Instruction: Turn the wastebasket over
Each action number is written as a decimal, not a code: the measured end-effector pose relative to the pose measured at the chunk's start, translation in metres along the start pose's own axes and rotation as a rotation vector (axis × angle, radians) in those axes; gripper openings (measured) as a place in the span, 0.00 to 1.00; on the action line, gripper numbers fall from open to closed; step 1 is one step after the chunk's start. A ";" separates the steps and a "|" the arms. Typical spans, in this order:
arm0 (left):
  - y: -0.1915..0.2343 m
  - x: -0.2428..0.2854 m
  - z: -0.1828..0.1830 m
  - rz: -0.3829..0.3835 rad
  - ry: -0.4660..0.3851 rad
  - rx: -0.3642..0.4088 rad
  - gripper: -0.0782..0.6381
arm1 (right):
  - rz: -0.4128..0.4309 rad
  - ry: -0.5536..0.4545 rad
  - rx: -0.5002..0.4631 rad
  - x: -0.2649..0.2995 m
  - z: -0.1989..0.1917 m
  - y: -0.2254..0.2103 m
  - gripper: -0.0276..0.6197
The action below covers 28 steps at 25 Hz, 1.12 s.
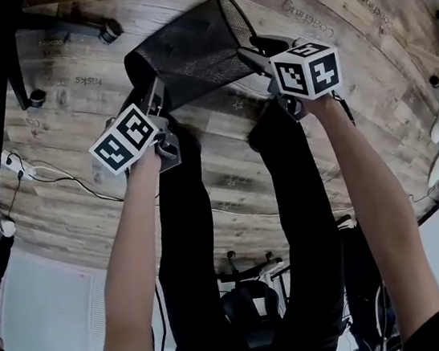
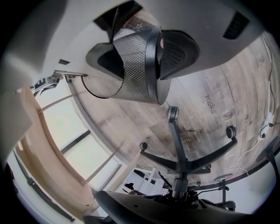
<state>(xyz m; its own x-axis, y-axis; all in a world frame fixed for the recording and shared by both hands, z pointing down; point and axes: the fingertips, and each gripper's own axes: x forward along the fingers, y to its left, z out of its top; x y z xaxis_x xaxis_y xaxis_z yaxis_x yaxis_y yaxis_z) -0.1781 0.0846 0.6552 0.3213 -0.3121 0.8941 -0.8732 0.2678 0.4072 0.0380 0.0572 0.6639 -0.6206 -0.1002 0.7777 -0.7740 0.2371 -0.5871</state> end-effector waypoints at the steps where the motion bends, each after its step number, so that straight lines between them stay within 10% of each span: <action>1: 0.000 0.005 -0.001 -0.011 0.002 -0.008 0.48 | -0.007 0.001 -0.008 -0.001 0.002 -0.003 0.33; 21: -0.035 0.055 0.002 -0.049 0.006 -0.010 0.46 | -0.050 -0.082 -0.139 -0.050 0.039 -0.018 0.21; 28: -0.059 0.062 0.008 -0.055 0.047 0.201 0.32 | -0.042 -0.110 -0.189 -0.067 0.045 -0.007 0.18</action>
<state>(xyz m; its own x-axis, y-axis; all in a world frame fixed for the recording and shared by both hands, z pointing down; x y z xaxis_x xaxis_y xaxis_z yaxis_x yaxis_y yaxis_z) -0.1098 0.0420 0.6847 0.3833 -0.2770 0.8811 -0.9077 0.0632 0.4148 0.0797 0.0187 0.6056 -0.6063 -0.2162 0.7653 -0.7687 0.4060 -0.4943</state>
